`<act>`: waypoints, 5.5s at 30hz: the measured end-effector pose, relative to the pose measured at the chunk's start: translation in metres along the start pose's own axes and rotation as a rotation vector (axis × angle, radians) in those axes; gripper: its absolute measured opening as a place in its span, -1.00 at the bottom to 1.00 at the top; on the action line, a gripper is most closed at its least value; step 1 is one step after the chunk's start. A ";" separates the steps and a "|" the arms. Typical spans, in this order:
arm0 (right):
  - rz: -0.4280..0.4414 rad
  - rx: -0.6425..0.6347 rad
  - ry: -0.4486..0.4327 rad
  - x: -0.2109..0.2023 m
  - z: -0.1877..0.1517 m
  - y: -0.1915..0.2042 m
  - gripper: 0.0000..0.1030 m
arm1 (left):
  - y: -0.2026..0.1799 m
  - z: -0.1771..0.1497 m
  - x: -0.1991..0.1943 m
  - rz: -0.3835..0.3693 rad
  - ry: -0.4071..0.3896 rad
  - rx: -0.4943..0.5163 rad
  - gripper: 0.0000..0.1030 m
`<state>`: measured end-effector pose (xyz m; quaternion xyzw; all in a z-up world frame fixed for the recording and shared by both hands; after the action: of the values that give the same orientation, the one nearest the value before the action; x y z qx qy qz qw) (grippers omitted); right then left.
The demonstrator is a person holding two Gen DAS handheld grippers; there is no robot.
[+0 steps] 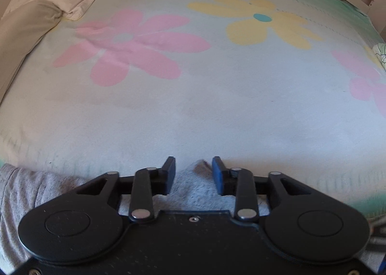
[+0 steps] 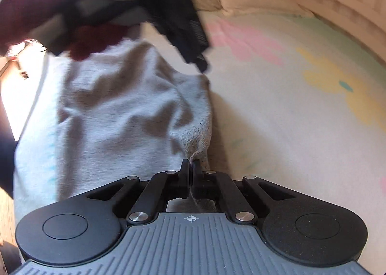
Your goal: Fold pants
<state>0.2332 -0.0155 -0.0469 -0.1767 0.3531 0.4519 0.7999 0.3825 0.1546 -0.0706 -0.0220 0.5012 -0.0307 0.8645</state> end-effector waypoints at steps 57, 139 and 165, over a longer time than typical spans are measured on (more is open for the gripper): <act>-0.595 0.840 0.051 -0.146 -0.128 -0.136 -0.73 | -0.034 -0.082 -0.055 0.024 -0.004 0.205 -0.37; -0.626 1.230 0.433 -0.281 -0.306 -0.104 -0.61 | -0.108 -0.142 -0.019 -0.105 0.237 0.278 -0.02; -0.804 1.272 0.304 -0.318 -0.301 -0.116 -0.62 | -0.135 -0.163 -0.072 -0.137 0.126 0.453 -0.10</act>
<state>0.1009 -0.4483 -0.0280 0.1426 0.5599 -0.1931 0.7930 0.2005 0.0246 -0.0798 0.1403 0.5317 -0.2021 0.8104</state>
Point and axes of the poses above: each gripper's, at about its wrist camera, not at the fingertips, and x roughly the way its jaws point, y to its left, z to its top, the point moved 5 cm from there along x, roughly the way its jaws point, and after that the axes turned 5 degrees about -y, right-handed, at the moved point
